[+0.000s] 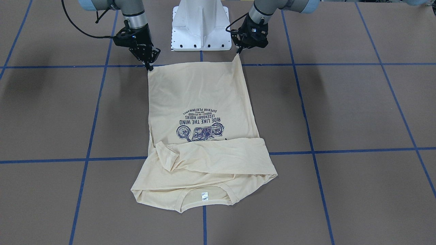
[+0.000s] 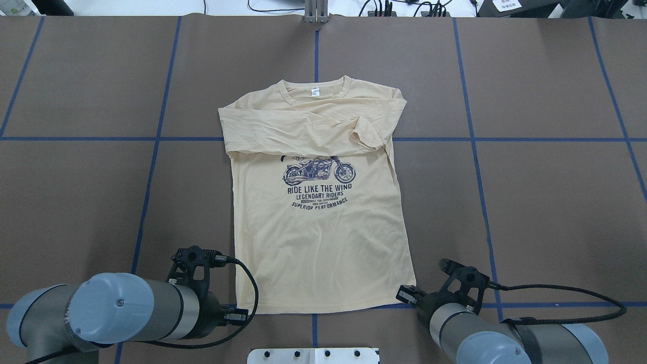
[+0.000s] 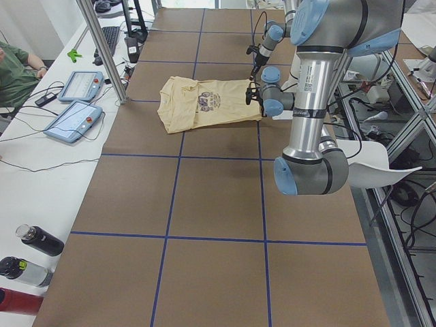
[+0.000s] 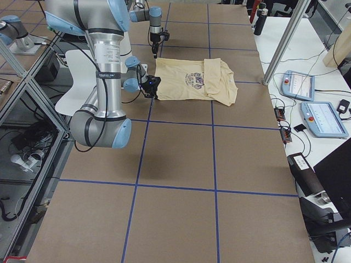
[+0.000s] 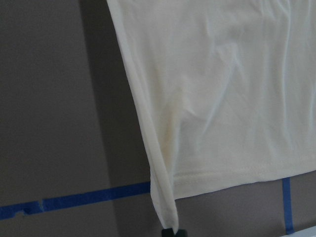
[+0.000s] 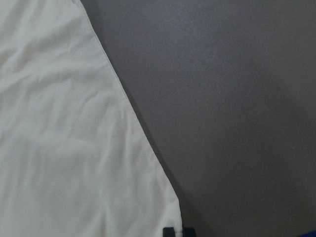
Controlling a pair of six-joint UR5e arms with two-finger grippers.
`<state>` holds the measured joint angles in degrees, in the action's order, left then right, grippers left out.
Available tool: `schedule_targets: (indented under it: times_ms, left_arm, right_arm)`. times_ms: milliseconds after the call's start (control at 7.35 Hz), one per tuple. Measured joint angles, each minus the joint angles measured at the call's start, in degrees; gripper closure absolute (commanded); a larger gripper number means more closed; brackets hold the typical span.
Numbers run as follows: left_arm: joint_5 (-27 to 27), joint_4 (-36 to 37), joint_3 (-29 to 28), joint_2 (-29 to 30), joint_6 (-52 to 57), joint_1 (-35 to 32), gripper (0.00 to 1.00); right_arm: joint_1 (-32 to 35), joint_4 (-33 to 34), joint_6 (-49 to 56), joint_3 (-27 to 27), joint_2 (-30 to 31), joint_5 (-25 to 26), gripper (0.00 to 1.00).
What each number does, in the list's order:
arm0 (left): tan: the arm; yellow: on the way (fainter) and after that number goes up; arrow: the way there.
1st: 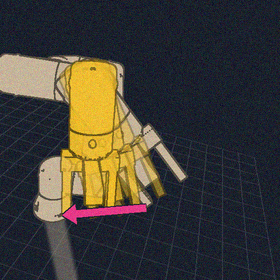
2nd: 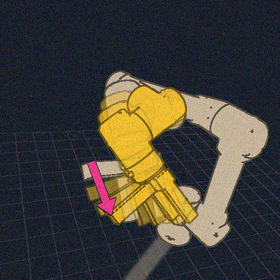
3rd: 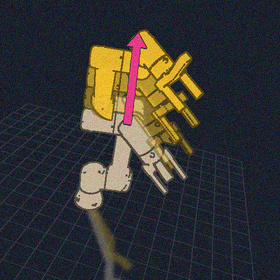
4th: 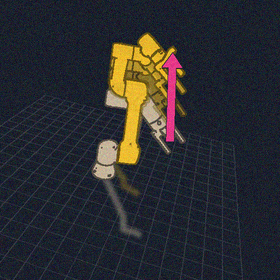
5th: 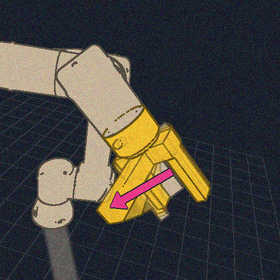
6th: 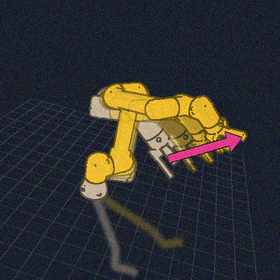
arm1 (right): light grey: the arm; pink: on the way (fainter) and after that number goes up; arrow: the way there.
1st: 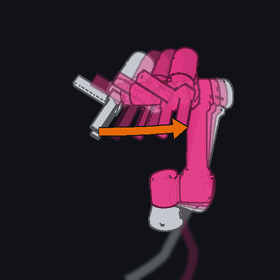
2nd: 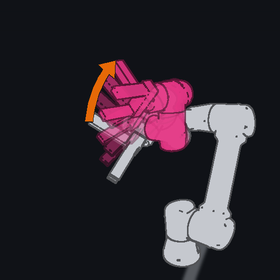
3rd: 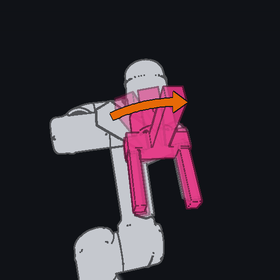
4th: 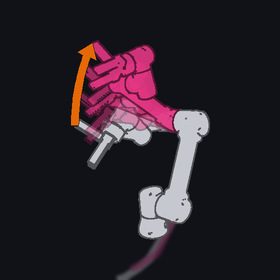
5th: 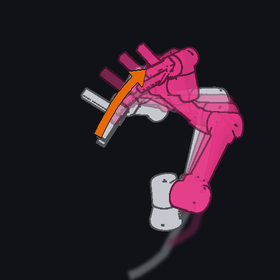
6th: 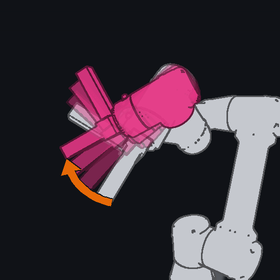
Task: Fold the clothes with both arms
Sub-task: 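Lift the hem with both grippers and fold it over toward the collar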
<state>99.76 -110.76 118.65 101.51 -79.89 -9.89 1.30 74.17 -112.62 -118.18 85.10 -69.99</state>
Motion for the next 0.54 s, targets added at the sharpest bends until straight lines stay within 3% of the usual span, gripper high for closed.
schedule_targets:
  times_ms: [272, 544]
  left_arm:
    - [0.48, 0.09, 0.92, -0.03, 0.02, -0.11, 1.00]
    - [4.95, 2.36, 6.91, -0.59, 0.12, -0.49, 1.00]
  right_arm:
    - [1.13, 1.04, -0.01, -4.97, 0.72, -1.12, 1.00]
    - [1.61, 8.28, -0.19, -16.17, 2.17, -7.30, 1.00]
